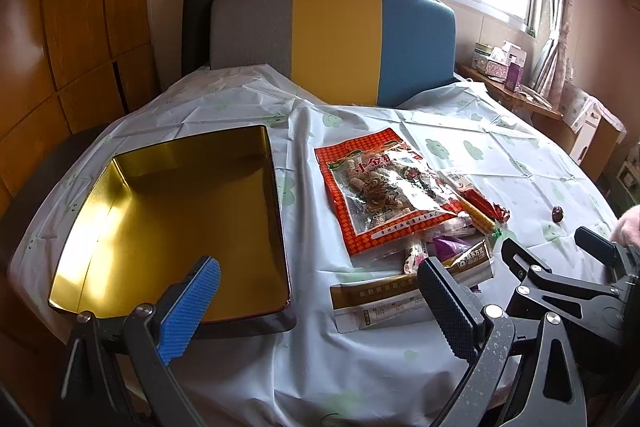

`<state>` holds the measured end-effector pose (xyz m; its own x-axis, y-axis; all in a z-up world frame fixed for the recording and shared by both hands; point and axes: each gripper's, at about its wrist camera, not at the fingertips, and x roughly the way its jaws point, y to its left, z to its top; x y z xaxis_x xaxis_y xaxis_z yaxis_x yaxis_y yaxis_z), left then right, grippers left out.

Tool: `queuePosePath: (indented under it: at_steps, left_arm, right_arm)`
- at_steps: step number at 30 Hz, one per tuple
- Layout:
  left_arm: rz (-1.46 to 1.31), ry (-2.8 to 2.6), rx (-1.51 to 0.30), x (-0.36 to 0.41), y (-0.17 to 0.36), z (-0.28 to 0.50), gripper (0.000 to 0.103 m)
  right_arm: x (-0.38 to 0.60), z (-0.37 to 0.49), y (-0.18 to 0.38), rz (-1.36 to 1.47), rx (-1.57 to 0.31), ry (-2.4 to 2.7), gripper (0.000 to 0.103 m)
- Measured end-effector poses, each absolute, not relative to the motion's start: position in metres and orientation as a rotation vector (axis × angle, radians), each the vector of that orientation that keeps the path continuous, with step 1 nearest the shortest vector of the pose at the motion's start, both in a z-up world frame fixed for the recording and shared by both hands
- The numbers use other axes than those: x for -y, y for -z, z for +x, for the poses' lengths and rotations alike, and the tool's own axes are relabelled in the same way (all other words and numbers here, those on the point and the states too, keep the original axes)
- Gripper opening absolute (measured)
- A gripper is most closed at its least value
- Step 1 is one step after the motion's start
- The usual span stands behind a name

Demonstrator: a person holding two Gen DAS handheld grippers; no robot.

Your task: Organize snacks

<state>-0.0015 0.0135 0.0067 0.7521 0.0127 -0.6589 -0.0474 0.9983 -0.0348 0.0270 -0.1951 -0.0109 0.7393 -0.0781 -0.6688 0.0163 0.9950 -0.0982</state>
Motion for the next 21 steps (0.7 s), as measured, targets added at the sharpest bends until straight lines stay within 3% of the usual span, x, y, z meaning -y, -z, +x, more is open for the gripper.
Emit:
queuePosePath:
  at_steps: [21]
  left_arm:
    - [-0.047, -0.033, -0.722, -0.0133, -0.0092, -0.0015, 0.1]
  right_arm:
    - [0.1938, 0.0252, 0.0085, -0.09, -0.72, 0.049, 0.102]
